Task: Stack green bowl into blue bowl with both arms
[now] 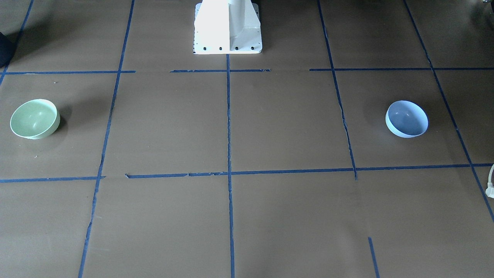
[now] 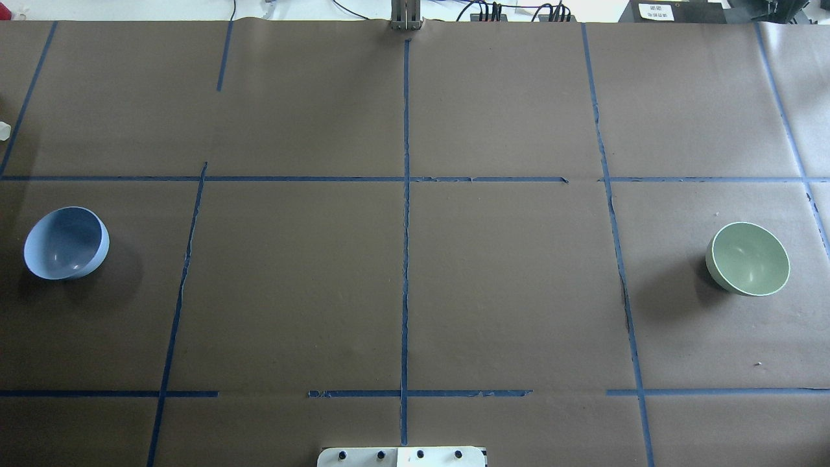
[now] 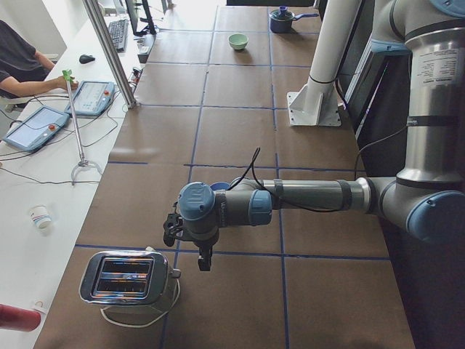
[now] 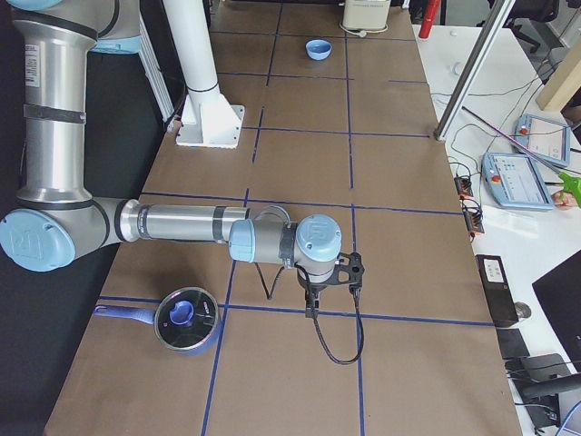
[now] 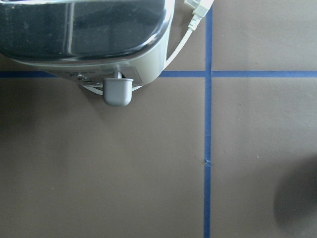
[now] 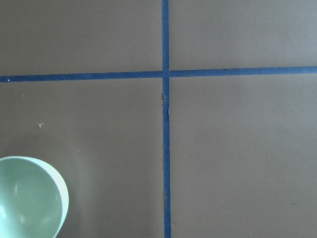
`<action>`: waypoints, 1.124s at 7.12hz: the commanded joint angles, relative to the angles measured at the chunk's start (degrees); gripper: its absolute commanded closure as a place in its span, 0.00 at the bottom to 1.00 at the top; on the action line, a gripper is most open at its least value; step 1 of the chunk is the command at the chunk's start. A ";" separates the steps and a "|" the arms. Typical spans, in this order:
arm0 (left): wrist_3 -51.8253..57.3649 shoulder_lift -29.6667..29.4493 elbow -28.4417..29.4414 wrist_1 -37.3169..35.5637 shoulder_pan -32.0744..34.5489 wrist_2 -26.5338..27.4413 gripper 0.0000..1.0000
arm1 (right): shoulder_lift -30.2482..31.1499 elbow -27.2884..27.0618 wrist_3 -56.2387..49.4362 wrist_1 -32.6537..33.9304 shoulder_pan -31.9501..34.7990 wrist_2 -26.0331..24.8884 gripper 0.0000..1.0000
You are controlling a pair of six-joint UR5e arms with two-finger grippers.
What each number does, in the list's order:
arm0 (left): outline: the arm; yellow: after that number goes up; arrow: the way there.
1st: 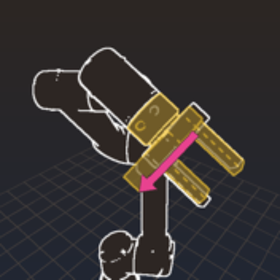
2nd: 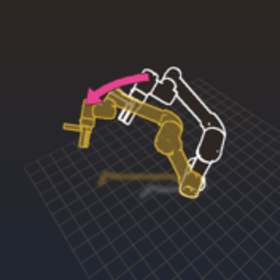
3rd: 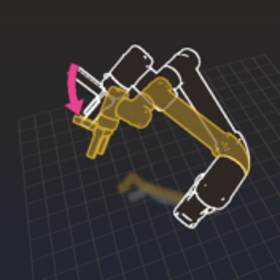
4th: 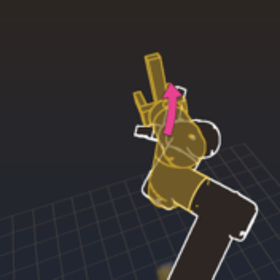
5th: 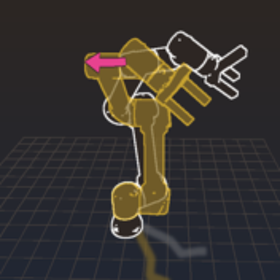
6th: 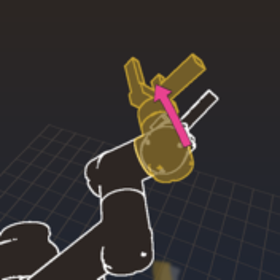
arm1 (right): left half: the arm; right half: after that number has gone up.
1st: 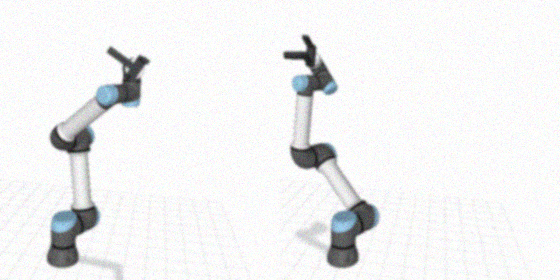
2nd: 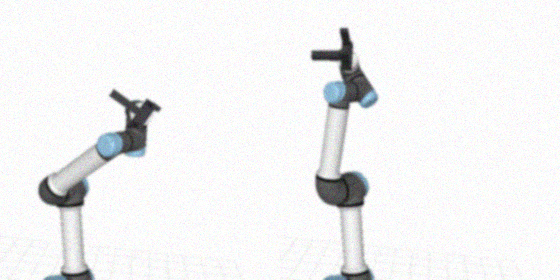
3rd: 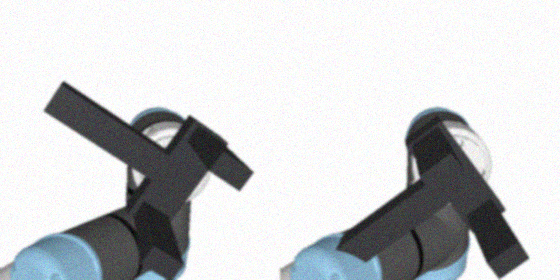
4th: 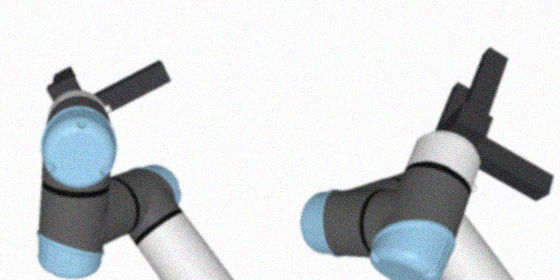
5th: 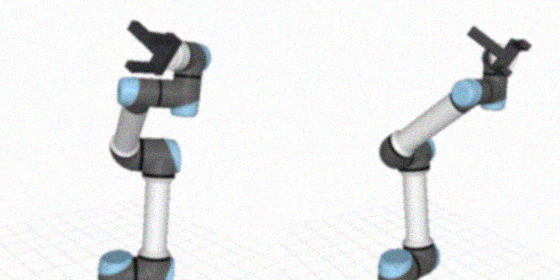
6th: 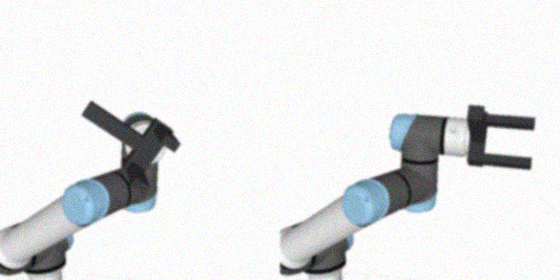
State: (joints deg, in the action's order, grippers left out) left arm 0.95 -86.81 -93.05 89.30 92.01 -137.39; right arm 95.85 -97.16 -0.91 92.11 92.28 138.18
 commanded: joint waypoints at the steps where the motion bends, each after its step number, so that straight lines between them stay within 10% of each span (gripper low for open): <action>1: -15.61 3.46 -0.73 13.85 -6.19 -3.33 0.00 | 0.03 -0.13 0.03 0.00 0.00 0.07 0.00; 3: -44.07 5.94 0.23 38.13 -18.74 -1.93 0.00 | 0.03 -0.13 -0.05 0.00 0.00 0.07 0.00; 8: -54.38 4.20 1.90 42.00 -31.71 7.40 0.01 | -0.05 -0.13 0.03 0.00 0.00 0.07 0.00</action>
State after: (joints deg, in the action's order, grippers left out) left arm -52.95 -81.91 -92.03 131.16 62.20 -130.63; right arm 95.80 -97.26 -0.88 92.11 92.29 138.25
